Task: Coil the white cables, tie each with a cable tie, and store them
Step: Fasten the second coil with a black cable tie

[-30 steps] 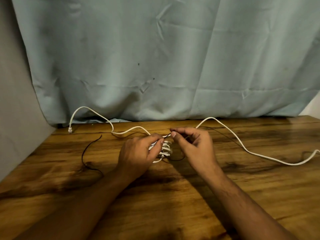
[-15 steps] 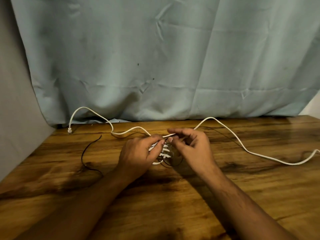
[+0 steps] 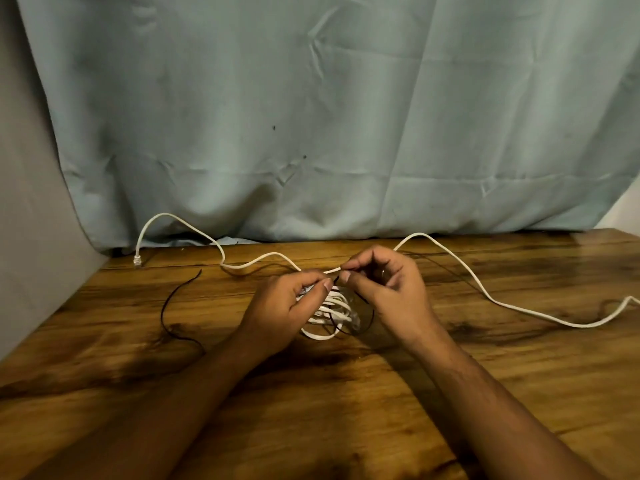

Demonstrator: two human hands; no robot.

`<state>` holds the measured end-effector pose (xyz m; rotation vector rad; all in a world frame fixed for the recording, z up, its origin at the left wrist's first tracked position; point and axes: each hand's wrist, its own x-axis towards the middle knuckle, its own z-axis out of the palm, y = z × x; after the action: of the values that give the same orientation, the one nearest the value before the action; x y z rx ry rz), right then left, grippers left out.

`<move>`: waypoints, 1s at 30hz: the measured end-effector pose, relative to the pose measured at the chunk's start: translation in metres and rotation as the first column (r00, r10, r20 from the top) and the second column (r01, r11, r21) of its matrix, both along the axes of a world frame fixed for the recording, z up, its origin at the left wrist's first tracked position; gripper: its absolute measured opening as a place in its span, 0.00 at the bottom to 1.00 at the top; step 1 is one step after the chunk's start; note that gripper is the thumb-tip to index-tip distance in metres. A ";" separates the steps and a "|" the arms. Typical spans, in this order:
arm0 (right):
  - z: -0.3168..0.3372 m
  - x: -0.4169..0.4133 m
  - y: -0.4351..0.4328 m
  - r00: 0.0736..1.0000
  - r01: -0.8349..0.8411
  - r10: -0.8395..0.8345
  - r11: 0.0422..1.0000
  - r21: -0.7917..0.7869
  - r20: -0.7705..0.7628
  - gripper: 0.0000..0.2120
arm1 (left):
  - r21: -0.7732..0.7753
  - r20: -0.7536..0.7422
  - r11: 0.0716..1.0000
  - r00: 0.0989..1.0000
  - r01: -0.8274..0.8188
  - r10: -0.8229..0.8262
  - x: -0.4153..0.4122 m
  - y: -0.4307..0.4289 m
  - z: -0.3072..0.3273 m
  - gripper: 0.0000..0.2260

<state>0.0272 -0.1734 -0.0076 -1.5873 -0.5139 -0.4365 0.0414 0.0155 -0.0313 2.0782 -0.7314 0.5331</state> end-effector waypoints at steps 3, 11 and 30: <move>-0.002 0.001 0.001 1.000 0.019 -0.019 1.000 -0.024 -0.003 0.11 | -0.036 -0.047 0.999 0.998 0.029 -0.031 -0.003 -0.001 0.003 0.09; -0.005 0.002 -0.005 0.997 0.072 -0.074 0.994 -0.076 -0.028 0.06 | -0.107 -0.096 0.993 0.994 0.048 -0.058 -0.010 -0.004 0.004 0.08; 0.011 0.001 -0.004 0.996 0.082 -0.087 0.930 0.358 -0.002 0.08 | -0.226 -0.185 0.972 0.978 0.057 -0.100 -0.003 -0.003 0.005 0.08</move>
<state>0.0283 -0.1779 0.0030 -1.2570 -0.3526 -0.5732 0.0386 0.0126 -0.0260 1.8557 -0.6084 0.3421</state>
